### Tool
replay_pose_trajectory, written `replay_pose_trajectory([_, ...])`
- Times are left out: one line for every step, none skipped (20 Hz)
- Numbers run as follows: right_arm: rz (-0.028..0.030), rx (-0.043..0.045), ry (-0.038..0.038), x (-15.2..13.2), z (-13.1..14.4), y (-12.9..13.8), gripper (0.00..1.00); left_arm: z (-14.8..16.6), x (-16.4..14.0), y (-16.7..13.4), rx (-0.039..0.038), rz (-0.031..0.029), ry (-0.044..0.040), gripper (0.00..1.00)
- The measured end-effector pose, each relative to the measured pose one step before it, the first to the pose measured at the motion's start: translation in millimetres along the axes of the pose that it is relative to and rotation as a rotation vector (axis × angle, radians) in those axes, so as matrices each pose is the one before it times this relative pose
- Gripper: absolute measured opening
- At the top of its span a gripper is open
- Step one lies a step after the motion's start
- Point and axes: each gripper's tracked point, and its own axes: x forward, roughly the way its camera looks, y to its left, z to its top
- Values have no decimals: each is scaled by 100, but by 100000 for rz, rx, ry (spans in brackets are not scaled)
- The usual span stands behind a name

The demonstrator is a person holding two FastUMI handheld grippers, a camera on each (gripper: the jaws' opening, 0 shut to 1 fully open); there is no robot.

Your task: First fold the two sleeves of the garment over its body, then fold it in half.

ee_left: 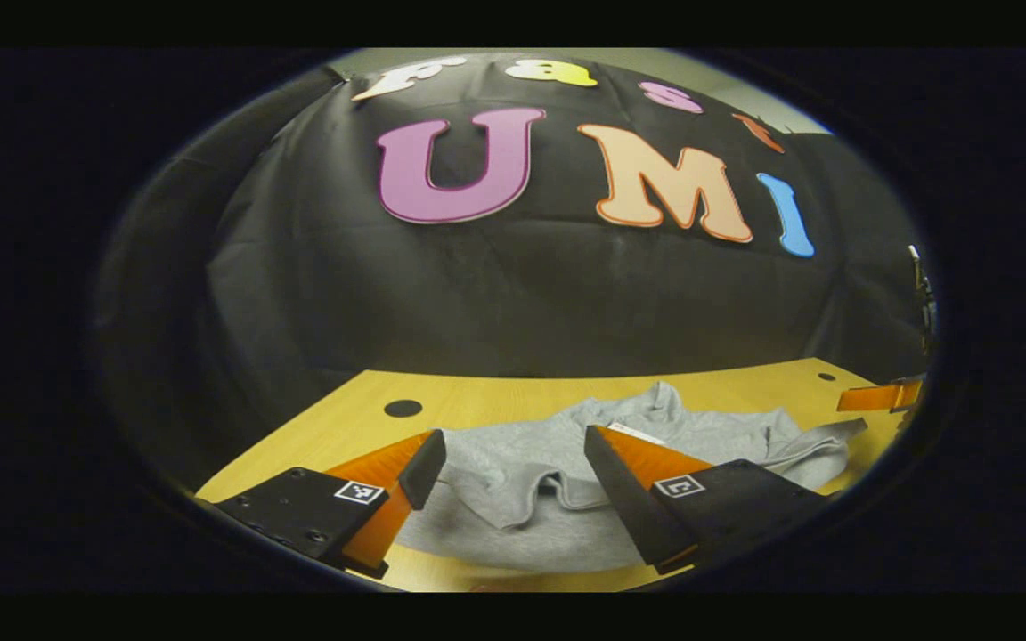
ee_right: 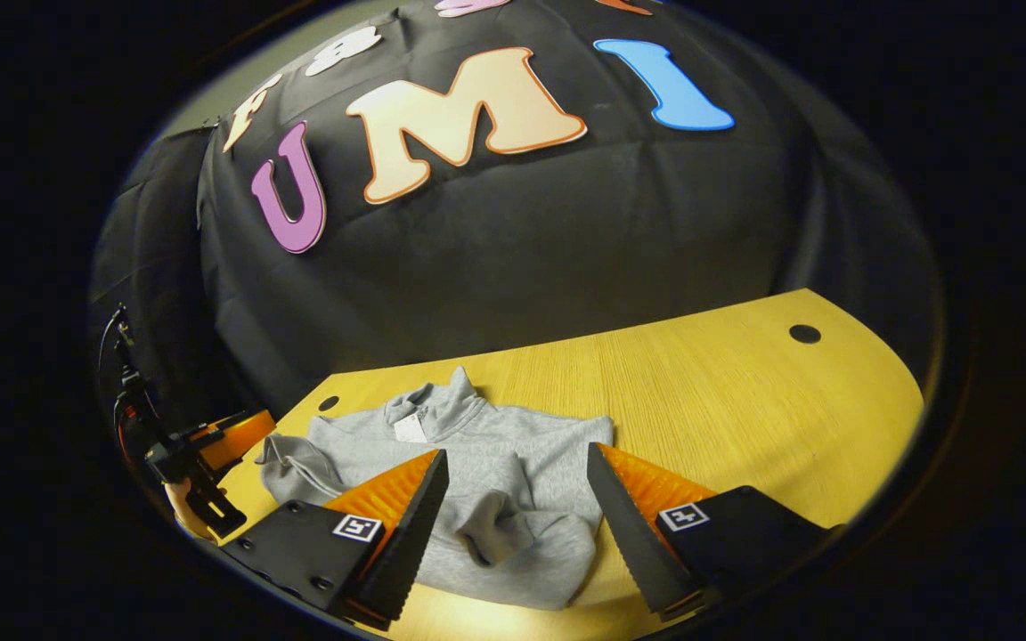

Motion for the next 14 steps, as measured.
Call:
replay_pose_trajectory([1041, -881, -2373, -751, 756, 495, 97, 1014, -721, 47, -172, -73, -2142, 93])
replay_pose_trajectory([1009, -1317, -2200, -852, 670, 529, 98, 1003, -797, 135, -346, 225, -2059, 93])
replay_pose_trajectory([870, -1425, -2805, -991, 597, 677, 97, 861, -925, 190, -356, 251, -1775, 97])
replay_pose_trajectory([-19, -1640, -2631, -857, 687, 439, 98, 989, -941, 137, -506, 26, -2087, 93])
replay_pose_trajectory([456, -1419, -1777, -938, 423, 503, 98, 1011, -1004, 267, -574, 455, -2359, 93])
replay_pose_trajectory([1164, -1016, -2054, -1126, 435, 744, 98, 779, -1028, 361, 195, 692, -1868, 93])
replay_pose_trajectory([982, -693, -1830, -1160, 478, 802, 98, 658, -1098, 447, 870, 1147, -1866, 97])
replay_pose_trajectory([1029, -347, -1666, -932, 436, 736, 98, 506, -1037, 359, 885, 920, -1174, 89])
replay_pose_trajectory([1163, -280, -1624, -976, 396, 759, 98, 308, -1084, 189, 347, 442, -983, 93])
replay_pose_trajectory([876, -310, -1635, -973, 307, 709, 98, 260, -1076, 72, -105, 173, -857, 93])
replay_pose_trajectory([834, -387, -1523, -1005, 102, 632, 98, 198, -1080, 26, -152, 79, -935, 93])
replay_pose_trajectory([602, -269, -1750, -918, 83, 570, 98, 23, -1038, 5, 197, -62, -620, 93])
replay_pose_trajectory([1188, 255, -1195, -1089, -92, 653, 98, -223, -1096, 63, 185, 173, -570, 93])
replay_pose_trajectory([344, 168, -837, -947, -259, 432, 97, -149, -995, 46, 242, 39, -277, 93])
